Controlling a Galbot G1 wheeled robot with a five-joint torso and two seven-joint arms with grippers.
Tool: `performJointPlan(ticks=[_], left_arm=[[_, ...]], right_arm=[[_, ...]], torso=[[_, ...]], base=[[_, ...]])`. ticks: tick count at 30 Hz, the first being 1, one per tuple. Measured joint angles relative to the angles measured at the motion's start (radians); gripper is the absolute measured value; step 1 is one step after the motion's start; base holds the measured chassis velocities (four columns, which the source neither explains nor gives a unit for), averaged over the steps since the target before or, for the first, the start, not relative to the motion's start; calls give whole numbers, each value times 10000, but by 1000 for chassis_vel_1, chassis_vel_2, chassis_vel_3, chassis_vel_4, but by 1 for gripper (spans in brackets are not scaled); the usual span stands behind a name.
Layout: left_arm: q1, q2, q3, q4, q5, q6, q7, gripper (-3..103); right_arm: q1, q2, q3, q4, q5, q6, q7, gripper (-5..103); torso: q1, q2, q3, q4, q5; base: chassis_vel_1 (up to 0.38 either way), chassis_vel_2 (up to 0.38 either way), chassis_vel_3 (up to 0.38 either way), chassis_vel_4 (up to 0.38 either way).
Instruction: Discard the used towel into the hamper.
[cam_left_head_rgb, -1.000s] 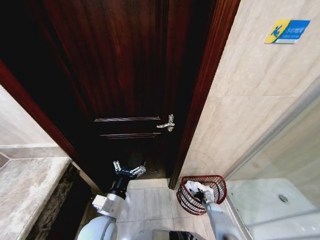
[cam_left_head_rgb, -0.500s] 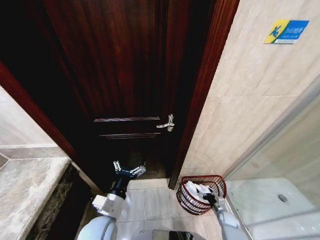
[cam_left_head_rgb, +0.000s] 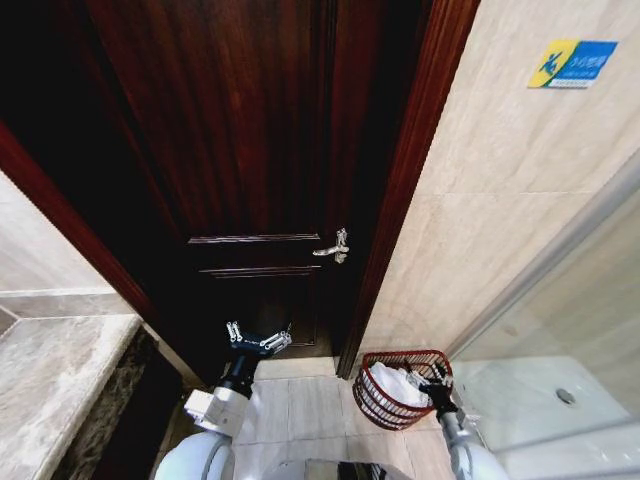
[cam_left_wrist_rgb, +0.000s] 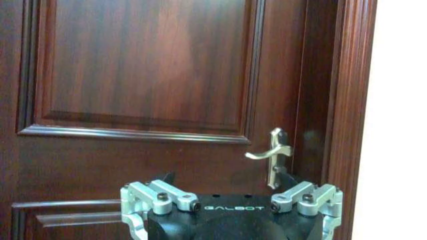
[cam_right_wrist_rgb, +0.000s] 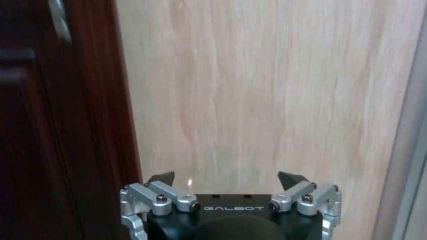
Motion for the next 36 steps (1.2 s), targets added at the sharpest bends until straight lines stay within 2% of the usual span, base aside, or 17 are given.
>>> performJointPlan(ticks=[3, 6, 14, 24, 26, 28, 36], left_arm=[[0, 0, 0, 0, 0, 0, 0, 100], [1, -1, 1, 0, 0, 0, 0, 100], [0, 0, 0, 0, 0, 0, 0, 100], [1, 0, 0, 0, 0, 0, 0, 100], [1, -1, 0, 0, 0, 0, 0, 100], [0, -1, 0, 0, 0, 0, 0, 100], [0, 0, 0, 0, 0, 0, 0, 100]], right_arm=[[-452, 164, -97, 990, -20, 0, 186, 100], [-1291, 172, -293, 2710, -35, 50, 275, 100], [-1760, 173, -901, 5042, -204, -75, 665, 100], [-1739, 173, -1885, 6302, -623, -142, 1383, 100], [-1813, 173, -2169, 6432, -854, -49, 1700, 100], [-1911, 173, -2765, 6554, -1494, 70, 2602, 100], [-2281, 173, -3836, 6524, -2616, 678, 3502, 100]], torso=[[0, 0, 1, 1, 4], [0, 1, 0, -2, 1], [0, 0, 1, 0, 2], [2, 0, 1, -1, 2], [2, 0, 1, 0, 2], [1, 0, 1, -2, 1], [2, 0, 1, -1, 2]], base=[[0, 0, 0, 0], [0, 0, 0, 0], [0, 0, 0, 0], [0, 0, 0, 0], [0, 0, 0, 0], [0, 0, 0, 0], [0, 0, 0, 0]])
